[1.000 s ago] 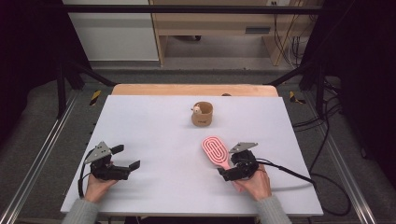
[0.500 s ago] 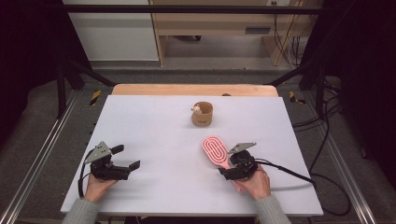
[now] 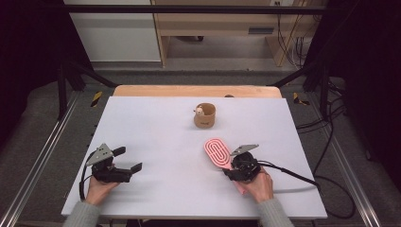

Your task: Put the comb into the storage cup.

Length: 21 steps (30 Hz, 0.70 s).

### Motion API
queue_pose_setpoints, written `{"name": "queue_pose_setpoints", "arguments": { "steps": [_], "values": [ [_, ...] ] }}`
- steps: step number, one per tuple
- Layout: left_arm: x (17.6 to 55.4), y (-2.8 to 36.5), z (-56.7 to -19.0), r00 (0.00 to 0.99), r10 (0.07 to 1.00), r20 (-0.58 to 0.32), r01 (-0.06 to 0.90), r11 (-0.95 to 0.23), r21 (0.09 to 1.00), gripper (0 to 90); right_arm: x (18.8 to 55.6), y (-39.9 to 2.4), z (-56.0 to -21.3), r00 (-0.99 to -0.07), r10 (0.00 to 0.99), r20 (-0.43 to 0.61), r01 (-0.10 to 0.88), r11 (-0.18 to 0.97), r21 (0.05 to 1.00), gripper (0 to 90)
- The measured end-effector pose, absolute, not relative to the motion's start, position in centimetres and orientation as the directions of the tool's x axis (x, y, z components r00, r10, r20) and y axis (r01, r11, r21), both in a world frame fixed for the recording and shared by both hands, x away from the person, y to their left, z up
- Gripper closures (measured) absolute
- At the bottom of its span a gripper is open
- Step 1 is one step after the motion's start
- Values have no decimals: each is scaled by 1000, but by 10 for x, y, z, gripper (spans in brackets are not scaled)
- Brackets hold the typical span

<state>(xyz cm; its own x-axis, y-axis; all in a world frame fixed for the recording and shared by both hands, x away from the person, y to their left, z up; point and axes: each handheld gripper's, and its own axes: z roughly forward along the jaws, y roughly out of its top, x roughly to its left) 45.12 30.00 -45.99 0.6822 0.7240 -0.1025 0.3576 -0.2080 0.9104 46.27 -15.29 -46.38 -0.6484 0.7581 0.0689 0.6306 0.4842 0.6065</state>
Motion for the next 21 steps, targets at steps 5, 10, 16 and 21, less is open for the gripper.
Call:
{"name": "queue_pose_setpoints", "arguments": {
  "steps": [5,10,16,21],
  "values": [
    [451,300,-460,682,724,-102,357,-208,911,0,463,-153,-464,-646,760,75,638,483,600,612],
    [451,300,-460,683,724,-102,357,-208,910,0,464,-152,-465,-647,758,84,645,484,591,641],
    [451,300,-460,682,724,-103,358,-208,910,0,466,-152,-465,-647,758,86,647,486,588,659],
    [451,300,-460,682,724,-103,357,-207,911,0,466,-152,-465,-642,762,87,653,483,584,668]
  ]
}}
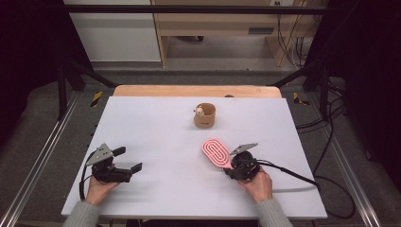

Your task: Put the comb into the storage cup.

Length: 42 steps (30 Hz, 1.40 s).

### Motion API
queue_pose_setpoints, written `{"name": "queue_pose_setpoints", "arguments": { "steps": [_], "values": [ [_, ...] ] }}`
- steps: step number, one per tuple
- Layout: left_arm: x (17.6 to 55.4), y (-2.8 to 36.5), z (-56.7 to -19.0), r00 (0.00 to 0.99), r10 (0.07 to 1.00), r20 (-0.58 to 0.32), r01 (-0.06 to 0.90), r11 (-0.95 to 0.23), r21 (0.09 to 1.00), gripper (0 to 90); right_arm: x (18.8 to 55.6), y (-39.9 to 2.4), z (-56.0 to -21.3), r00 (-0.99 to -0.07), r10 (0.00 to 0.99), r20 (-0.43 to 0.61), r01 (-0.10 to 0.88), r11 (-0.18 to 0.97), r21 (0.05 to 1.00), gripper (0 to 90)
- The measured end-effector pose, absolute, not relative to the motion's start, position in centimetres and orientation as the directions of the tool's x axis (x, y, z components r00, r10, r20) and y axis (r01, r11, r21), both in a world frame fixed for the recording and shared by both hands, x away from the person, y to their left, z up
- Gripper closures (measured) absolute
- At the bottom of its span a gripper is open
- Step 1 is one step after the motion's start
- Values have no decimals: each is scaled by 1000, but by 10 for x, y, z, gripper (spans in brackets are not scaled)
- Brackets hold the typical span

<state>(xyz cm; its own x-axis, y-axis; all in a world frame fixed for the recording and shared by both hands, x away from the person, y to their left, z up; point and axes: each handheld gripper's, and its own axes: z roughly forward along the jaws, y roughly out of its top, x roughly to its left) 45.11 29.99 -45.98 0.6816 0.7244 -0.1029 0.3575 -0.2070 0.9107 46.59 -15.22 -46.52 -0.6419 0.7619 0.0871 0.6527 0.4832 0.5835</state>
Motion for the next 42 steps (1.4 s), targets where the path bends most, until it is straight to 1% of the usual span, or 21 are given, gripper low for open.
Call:
{"name": "queue_pose_setpoints", "arguments": {
  "steps": [11,17,24,42],
  "values": [
    [451,300,-460,681,725,-103,357,-205,911,1,466,-152,-464,-625,773,111,676,465,571,683],
    [451,300,-460,681,725,-104,357,-205,911,1,466,-154,-461,-628,770,114,672,462,579,693],
    [451,300,-460,681,725,-104,357,-204,912,1,464,-158,-454,-634,763,129,658,443,609,697],
    [452,299,-459,680,724,-114,359,-193,913,1,458,-167,-438,-650,750,125,600,406,689,697]
  ]
}}
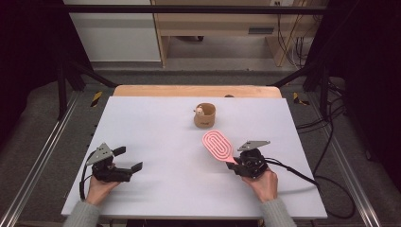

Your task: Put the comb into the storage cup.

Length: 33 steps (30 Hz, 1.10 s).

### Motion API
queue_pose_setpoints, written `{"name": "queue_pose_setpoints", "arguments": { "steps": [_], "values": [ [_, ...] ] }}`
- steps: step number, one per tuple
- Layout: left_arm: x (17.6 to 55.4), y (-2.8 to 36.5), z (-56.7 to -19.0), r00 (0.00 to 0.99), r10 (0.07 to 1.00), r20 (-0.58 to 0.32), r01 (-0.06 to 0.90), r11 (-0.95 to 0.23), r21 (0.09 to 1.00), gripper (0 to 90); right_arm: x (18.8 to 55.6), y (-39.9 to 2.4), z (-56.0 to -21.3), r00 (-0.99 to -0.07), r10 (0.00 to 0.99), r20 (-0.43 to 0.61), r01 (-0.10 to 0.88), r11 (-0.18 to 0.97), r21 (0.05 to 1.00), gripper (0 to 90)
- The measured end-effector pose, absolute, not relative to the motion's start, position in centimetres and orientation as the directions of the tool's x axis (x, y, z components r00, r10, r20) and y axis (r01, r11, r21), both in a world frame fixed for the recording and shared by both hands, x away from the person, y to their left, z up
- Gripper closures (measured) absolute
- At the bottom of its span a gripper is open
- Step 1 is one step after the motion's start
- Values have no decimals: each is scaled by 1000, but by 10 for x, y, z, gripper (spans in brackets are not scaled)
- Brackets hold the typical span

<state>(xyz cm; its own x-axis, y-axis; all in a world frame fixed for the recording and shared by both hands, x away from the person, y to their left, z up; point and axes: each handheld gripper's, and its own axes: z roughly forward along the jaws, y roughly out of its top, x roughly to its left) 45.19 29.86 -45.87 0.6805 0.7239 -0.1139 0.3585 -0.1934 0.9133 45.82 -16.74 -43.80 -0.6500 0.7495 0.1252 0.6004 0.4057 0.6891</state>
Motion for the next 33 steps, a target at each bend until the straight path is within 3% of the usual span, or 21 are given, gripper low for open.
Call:
{"name": "queue_pose_setpoints", "arguments": {
  "steps": [33],
  "values": [
    [450,293,-455,682,721,-120,358,-185,915,1,452,-170,-417,-684,723,99,511,378,772,698]
  ]
}}
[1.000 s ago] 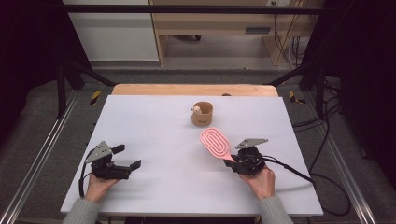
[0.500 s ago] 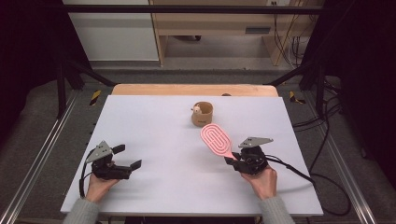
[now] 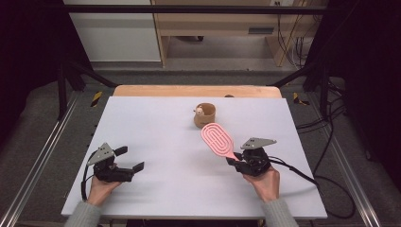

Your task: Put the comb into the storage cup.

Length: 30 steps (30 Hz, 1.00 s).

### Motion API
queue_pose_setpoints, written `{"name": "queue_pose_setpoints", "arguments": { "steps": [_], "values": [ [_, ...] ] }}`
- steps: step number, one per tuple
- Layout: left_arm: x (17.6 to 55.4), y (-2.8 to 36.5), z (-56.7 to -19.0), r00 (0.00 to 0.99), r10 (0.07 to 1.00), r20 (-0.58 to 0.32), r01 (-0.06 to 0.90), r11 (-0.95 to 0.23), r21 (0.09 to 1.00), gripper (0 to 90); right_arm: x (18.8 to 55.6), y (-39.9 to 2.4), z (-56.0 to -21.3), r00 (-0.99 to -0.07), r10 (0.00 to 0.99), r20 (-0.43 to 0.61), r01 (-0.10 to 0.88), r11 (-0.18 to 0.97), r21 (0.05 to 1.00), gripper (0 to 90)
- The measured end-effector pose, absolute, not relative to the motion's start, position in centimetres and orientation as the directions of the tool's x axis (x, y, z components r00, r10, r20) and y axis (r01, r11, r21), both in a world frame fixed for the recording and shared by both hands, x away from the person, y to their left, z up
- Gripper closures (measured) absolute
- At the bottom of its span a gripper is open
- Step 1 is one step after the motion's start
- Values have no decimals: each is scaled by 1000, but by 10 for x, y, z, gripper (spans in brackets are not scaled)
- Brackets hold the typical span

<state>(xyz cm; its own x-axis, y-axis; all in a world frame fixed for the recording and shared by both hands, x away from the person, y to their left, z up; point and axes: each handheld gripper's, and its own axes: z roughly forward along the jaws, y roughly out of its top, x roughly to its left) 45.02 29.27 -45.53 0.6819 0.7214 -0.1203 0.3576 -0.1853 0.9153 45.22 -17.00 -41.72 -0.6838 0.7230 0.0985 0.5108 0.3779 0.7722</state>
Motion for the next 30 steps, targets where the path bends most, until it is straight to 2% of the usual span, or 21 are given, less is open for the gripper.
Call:
{"name": "queue_pose_setpoints", "arguments": {
  "steps": [21,30],
  "values": [
    [447,275,-450,690,712,-134,355,-171,919,1,454,-169,-416,-705,701,108,480,360,800,699],
    [444,267,-445,687,707,-166,363,-136,922,1,453,-169,-415,-713,694,101,460,355,814,698]
  ]
}}
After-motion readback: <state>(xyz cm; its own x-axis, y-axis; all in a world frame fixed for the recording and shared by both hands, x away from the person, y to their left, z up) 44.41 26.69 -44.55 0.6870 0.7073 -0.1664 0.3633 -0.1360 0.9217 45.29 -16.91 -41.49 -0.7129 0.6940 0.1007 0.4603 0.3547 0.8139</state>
